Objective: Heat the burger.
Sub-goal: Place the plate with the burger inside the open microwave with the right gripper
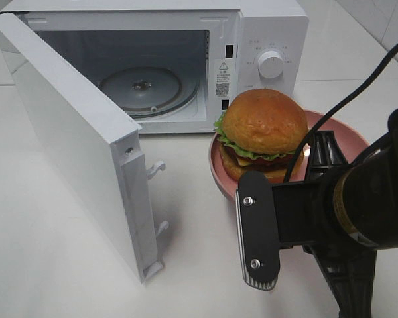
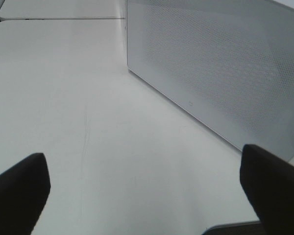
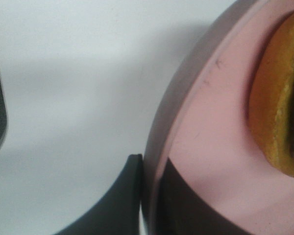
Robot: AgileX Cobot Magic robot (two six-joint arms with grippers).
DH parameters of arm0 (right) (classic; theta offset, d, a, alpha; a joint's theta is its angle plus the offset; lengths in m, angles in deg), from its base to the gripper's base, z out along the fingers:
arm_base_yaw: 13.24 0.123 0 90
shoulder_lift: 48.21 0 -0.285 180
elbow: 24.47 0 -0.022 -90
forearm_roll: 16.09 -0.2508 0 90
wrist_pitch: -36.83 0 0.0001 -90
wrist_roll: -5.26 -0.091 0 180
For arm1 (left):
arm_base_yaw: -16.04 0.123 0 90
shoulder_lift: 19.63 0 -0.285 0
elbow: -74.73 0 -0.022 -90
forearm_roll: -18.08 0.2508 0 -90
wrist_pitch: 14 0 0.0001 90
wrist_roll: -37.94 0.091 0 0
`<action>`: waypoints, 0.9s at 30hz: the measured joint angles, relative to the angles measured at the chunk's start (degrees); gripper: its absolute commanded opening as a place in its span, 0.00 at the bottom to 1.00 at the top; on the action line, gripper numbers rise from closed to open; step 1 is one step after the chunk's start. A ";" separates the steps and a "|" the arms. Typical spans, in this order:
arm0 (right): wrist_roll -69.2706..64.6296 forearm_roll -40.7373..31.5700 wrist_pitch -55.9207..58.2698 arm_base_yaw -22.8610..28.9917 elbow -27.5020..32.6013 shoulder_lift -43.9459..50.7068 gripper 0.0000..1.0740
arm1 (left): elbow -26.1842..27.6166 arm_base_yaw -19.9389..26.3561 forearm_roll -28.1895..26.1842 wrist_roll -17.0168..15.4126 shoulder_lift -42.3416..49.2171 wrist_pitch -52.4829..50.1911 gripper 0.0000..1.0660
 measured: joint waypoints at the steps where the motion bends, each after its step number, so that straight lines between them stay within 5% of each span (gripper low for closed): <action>1: 0.00 0.00 0.00 0.00 0.00 0.00 0.00 | 0.00 0.00 0.00 0.00 0.00 0.00 0.92; 27: 42.74 -11.40 -13.81 -16.90 0.17 0.00 0.00 | 0.00 0.00 0.00 0.00 0.00 0.00 0.92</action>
